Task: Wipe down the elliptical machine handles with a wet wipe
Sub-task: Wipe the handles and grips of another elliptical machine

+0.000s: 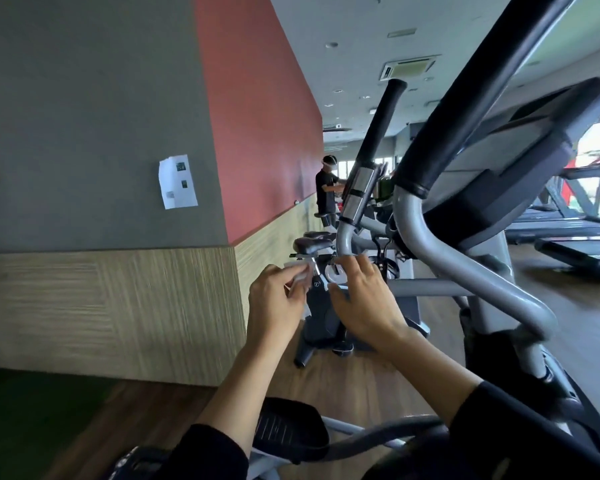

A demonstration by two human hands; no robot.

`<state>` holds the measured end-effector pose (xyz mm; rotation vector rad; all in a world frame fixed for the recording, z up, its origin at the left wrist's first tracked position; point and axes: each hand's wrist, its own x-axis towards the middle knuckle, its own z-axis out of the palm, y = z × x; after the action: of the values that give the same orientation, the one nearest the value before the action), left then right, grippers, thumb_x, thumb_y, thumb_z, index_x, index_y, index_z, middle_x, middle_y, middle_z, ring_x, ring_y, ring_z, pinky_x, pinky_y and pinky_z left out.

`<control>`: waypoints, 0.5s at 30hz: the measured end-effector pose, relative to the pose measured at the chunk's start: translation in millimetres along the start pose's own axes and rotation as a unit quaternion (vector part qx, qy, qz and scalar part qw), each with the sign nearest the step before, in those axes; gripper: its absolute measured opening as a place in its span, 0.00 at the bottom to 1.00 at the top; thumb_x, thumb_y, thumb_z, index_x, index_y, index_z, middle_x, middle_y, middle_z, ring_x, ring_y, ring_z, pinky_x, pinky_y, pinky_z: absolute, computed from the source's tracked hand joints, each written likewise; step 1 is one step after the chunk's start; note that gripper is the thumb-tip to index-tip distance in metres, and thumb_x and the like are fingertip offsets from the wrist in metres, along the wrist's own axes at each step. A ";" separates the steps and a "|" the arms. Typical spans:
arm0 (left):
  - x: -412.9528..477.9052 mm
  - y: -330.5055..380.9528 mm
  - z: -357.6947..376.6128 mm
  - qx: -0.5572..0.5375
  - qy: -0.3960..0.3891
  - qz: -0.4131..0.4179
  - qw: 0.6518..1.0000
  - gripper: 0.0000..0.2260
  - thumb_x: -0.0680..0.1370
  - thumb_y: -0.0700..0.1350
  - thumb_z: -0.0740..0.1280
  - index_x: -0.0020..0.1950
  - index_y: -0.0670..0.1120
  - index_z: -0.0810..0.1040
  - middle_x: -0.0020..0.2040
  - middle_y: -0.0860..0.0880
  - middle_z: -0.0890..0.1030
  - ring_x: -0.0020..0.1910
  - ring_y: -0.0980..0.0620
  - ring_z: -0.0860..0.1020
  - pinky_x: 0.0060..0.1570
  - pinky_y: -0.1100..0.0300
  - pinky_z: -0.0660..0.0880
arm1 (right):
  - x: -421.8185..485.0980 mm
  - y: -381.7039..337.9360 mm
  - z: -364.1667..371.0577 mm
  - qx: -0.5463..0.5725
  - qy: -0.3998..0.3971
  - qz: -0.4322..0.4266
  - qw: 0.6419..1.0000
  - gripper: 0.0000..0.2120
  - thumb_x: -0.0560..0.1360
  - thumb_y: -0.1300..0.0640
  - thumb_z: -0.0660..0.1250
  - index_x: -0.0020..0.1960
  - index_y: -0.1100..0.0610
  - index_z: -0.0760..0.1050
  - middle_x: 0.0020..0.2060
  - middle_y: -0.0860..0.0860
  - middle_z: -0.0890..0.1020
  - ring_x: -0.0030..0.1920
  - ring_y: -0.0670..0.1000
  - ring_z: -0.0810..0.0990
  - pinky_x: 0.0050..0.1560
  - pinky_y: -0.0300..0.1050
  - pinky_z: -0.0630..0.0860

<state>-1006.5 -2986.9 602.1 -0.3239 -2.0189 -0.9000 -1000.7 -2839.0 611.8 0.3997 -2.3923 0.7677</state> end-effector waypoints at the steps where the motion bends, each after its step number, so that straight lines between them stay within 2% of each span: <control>1: 9.4 -4.7 5.3 -0.007 0.003 0.005 1.000 0.15 0.74 0.37 0.70 0.57 0.51 0.83 0.43 0.48 0.82 0.38 0.54 0.78 0.41 0.67 0.72 | 10.3 2.3 2.6 -0.002 0.013 -0.002 1.000 0.20 0.77 0.57 0.62 0.68 0.59 0.66 0.63 0.57 0.71 0.64 0.60 0.68 0.63 0.50 0.65; 4: 39.3 -12.0 21.2 -0.037 0.012 0.033 0.999 0.13 0.74 0.38 0.71 0.56 0.51 0.83 0.41 0.52 0.81 0.36 0.60 0.76 0.40 0.75 0.69 | 38.7 10.7 6.8 -0.005 0.072 -0.009 0.997 0.21 0.75 0.61 0.65 0.67 0.63 0.67 0.62 0.61 0.71 0.63 0.63 0.68 0.63 0.54 0.66; 7: 65.7 -14.6 36.2 -0.068 0.023 0.055 0.996 0.12 0.74 0.38 0.71 0.56 0.48 0.83 0.41 0.55 0.79 0.37 0.66 0.74 0.41 0.81 0.66 | 58.5 16.6 9.3 0.002 0.115 -0.007 0.993 0.24 0.75 0.61 0.64 0.70 0.62 0.64 0.65 0.58 0.68 0.65 0.59 0.65 0.63 0.52 0.66; 12: 106.6 -20.4 64.2 -0.128 0.014 0.074 0.989 0.12 0.75 0.45 0.71 0.58 0.51 0.82 0.44 0.51 0.83 0.39 0.55 0.76 0.40 0.73 0.69 | 85.5 28.7 15.7 0.037 0.187 0.008 0.982 0.29 0.77 0.58 0.63 0.75 0.62 0.56 0.71 0.57 0.61 0.70 0.55 0.60 0.68 0.48 0.61; 15: 128.8 -18.9 77.9 -0.143 0.006 0.117 0.983 0.14 0.75 0.42 0.72 0.60 0.50 0.81 0.44 0.54 0.83 0.40 0.54 0.76 0.42 0.69 0.71 | 101.3 32.6 18.1 0.044 0.213 0.033 0.975 0.31 0.77 0.54 0.59 0.76 0.65 0.54 0.72 0.61 0.59 0.71 0.58 0.59 0.73 0.50 0.59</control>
<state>-1139.5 -2959.1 669.5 -0.6989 -1.7943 -1.0363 -1102.2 -2834.4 648.2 0.1675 -1.9813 0.8924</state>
